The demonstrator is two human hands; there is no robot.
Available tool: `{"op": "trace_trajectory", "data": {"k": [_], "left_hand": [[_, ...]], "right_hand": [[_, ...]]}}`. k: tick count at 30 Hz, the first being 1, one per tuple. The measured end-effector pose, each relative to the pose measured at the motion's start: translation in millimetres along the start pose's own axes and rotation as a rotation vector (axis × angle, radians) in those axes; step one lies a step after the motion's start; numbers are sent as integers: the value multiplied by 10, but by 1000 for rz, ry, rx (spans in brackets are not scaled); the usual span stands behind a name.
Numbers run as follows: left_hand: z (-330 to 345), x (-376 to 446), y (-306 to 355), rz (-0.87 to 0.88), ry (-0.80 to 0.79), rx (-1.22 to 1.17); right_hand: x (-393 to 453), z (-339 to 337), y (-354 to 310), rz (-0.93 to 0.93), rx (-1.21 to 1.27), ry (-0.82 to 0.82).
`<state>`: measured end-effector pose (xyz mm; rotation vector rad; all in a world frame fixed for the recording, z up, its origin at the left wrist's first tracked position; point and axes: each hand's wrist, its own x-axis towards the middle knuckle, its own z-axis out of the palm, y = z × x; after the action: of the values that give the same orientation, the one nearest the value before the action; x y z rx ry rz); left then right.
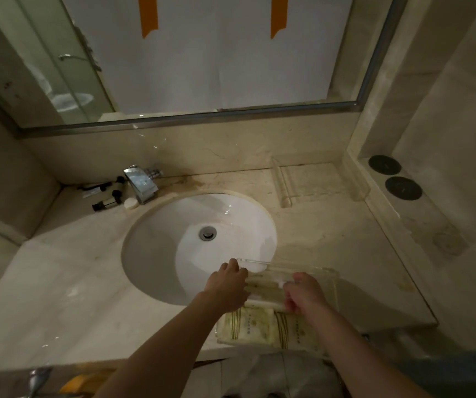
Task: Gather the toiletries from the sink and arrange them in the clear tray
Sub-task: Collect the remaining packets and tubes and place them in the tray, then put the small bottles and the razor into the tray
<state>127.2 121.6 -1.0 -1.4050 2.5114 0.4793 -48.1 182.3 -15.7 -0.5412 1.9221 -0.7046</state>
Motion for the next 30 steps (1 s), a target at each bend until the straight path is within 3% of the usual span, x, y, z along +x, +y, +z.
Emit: {"op": "trace_trajectory", "data": {"k": [5,11,20,30], "left_hand": [[-174,-51,-95,-101,134,-133],[-536,-274,-548,-310,248,-285],[-921,-756,-1722,-672,411,-452],[-1046,-621,-3064,-792,504,-574]], "right_hand": [[-18,65,-252,-139,-57,140],[-144,506,-887,-374,-117,-50],[-418,1739,-1671,-693,-395,-292],[-338,3033,-2330,-739,-549,-383]]}}
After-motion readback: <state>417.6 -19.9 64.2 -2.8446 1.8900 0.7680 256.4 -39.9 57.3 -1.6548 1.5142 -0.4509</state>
